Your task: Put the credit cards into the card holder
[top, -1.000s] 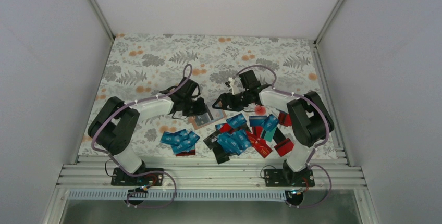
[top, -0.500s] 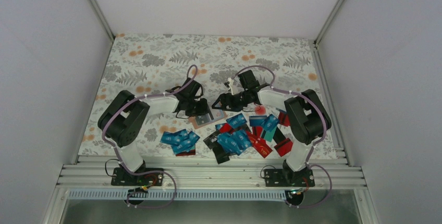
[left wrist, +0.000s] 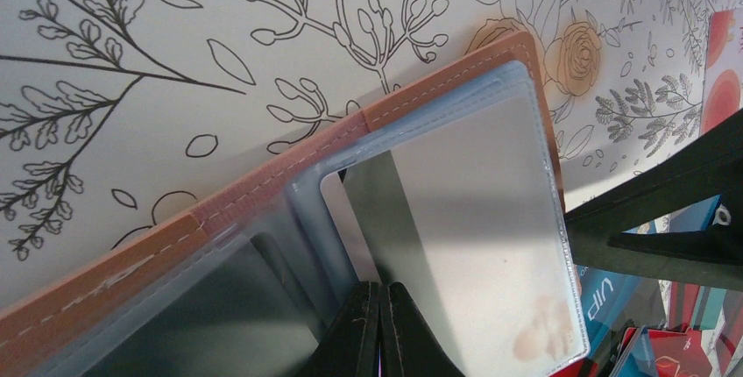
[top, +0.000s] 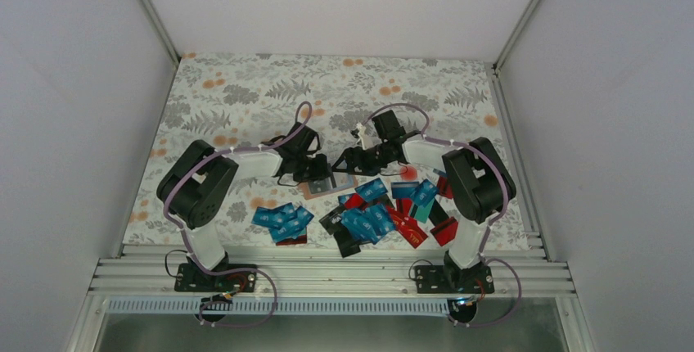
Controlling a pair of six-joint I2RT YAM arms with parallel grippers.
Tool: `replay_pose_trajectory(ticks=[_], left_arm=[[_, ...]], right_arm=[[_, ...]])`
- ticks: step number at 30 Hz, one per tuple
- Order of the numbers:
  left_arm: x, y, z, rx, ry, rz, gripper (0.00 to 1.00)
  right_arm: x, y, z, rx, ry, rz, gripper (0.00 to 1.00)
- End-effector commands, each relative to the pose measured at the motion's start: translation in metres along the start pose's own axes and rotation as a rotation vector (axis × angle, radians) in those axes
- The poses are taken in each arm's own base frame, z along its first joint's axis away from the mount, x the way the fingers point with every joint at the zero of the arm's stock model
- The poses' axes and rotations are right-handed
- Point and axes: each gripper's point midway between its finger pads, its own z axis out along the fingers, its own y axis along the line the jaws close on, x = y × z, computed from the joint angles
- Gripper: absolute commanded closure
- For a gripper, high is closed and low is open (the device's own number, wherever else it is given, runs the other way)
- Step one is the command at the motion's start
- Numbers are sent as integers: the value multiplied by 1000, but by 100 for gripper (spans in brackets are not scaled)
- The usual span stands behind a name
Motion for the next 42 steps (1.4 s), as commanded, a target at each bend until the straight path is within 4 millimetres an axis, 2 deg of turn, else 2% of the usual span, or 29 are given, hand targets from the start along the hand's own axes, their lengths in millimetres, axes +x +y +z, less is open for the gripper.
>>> replay_pose_trajectory(ticks=[1, 7, 20, 23, 26, 30, 35, 39, 42], left_arm=[[13, 16, 11, -54, 40, -6, 98], [13, 16, 11, -55, 40, -8, 97], [4, 8, 5, -46, 13, 6, 98], [1, 6, -2, -54, -5, 6, 98], [-4, 8, -15, -86, -39, -5, 98], [-10, 11, -45, -105, -113, -29, 97], [-12, 37, -96, -200, -234, -82, 94], [-2, 65, -124, -256, -280, -128, 93], [3, 71, -139, -264, -308, -123, 92]], right_arm=[[-3, 0, 6, -6, 9, -16, 20], [-1, 6, 10, -20, 20, -20, 20], [-4, 34, 11, -25, 27, -64, 20], [-3, 41, 14, -30, 35, -73, 20], [-4, 49, 16, -37, 39, -84, 20], [-6, 62, 24, -57, 53, -97, 20], [-5, 82, 43, -68, 85, -123, 20], [2, 93, 65, -74, 127, -142, 20], [9, 95, 83, -92, 170, -138, 20]])
